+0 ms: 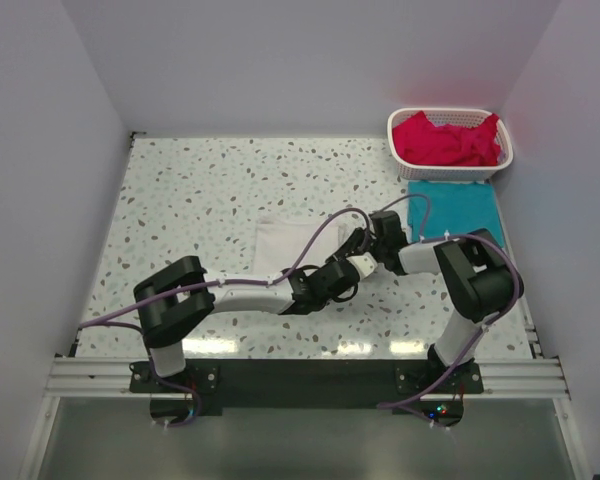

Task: Fold and stack the t-shirts
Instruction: Neatly place the folded tshirt to the corner

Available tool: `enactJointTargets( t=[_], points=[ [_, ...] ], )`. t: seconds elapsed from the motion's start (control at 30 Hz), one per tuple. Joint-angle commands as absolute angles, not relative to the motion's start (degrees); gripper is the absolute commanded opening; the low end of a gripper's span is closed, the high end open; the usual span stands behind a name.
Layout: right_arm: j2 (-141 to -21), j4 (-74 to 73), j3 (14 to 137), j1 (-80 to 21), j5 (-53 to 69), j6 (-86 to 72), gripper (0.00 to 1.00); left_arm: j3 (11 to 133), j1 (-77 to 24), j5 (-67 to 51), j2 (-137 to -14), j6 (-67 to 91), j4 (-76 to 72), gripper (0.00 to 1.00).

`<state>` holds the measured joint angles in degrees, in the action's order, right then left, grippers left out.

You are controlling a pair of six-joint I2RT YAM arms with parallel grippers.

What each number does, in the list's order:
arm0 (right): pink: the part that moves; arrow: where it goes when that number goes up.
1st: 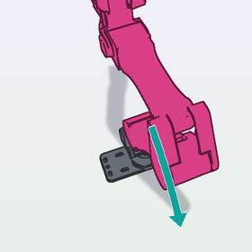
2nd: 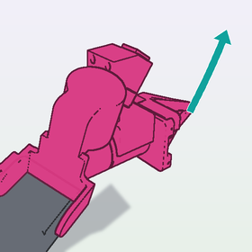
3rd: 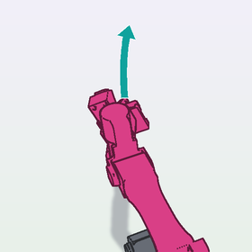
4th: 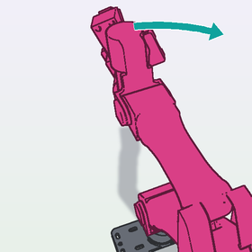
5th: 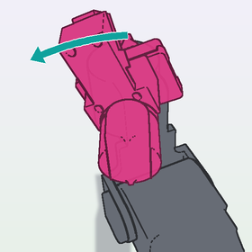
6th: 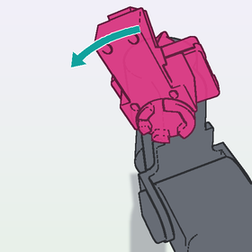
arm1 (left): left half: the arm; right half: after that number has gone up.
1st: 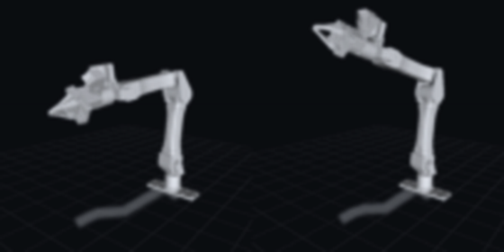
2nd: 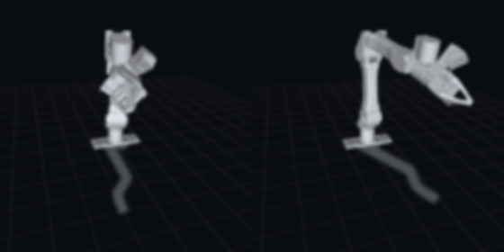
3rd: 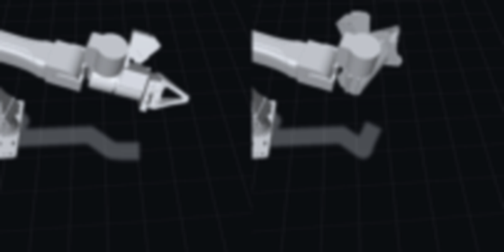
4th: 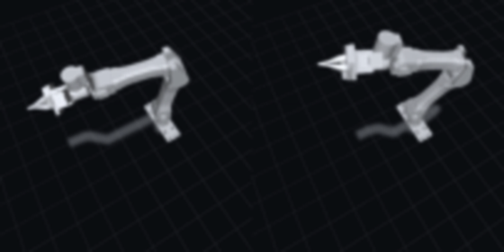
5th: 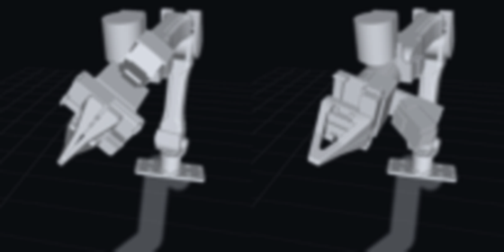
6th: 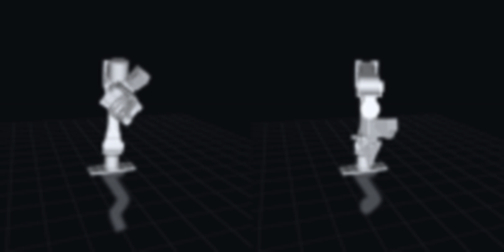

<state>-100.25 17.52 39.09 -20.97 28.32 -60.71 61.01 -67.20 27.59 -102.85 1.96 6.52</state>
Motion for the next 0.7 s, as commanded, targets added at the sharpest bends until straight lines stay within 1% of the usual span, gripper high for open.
enactJointTargets(
  t=[0.0, 0.03, 0.07, 0.1, 0.17, 0.2, 0.27, 0.3, 0.43, 0.47, 0.5, 0.6, 0.67],
  points=[
    [-102.6, 8.5, 39.7, -22.1, 22.9, -56.0, 0.24, 61.0, -67.1, 27.1, -101.1, 3.4, 4.7, 0.18],
    [-102.5, 7.9, 40.2, -22.1, 22.7, -55.4, 0.18, 61.1, -67.1, 26.9, -101.0, 3.5, 4.9, 0.2],
    [-102.3, 7.0, 40.6, -22.1, 22.4, -54.8, 0.06, 61.3, -67.1, 26.9, -100.8, 3.9, 5.2, 0.23],
    [-102.0, 4.7, 41.0, -22.1, 21.4, -53.1, 0.01, 61.4, -67.1, 26.7, -100.8, 4.0, 5.9, 0.33],
    [-101.4, 2.0, 42.4, -22.0, 20.2, -51.2, 0.0, 62.3, -67.1, 26.7, -100.1, 5.3, 7.1, 0.45],
    [-100.9, -0.6, 43.0, -22.1, 19.7, -49.2, 0.0, 62.9, -67.1, 26.9, -99.8, 5.9, 9.8, 0.55],
    [-99.7, -4.6, 45.4, -22.1, 17.8, -46.9, 0.0, 65.3, -66.8, 27.3, -98.0, 7.9, 12.8, 0.62],
    [-99.2, -8.7, 46.6, -22.1, 16.7, -44.1, 0.0, 66.6, -66.6, 27.0, -97.1, 8.4, 15.4, 0.68],
    [-98.3, -20.5, 53.5, -22.1, 9.8, -36.1, 0.0, 69.4, -62.2, 23.2, -91.1, 10.4, 21.3, 0.79],
    [-98.5, -22.7, 56.7, -22.1, 8.5, -34.3, 0.0, 70.1, -59.1, 22.5, -90.0, 11.7, 22.7, 0.81],
    [-98.7, -27.8, 58.5, -22.1, 7.0, -30.7, 0.0, 71.8, -57.4, 21.3, -89.1, 12.1, 26.7, 0.88],
    [-99.2, -36.8, 65.3, -22.1, 1.2, -25.1, 0.0, 74.2, -50.7, 20.9, -85.9, 12.7, 34.0, 1.0],
    [-98.9, -39.9, 69.5, -22.1, -3.2, -23.1, 0.0, 73.6, -44.9, 21.4, -83.1, 13.3, 35.8, 1.0]
  ],
)
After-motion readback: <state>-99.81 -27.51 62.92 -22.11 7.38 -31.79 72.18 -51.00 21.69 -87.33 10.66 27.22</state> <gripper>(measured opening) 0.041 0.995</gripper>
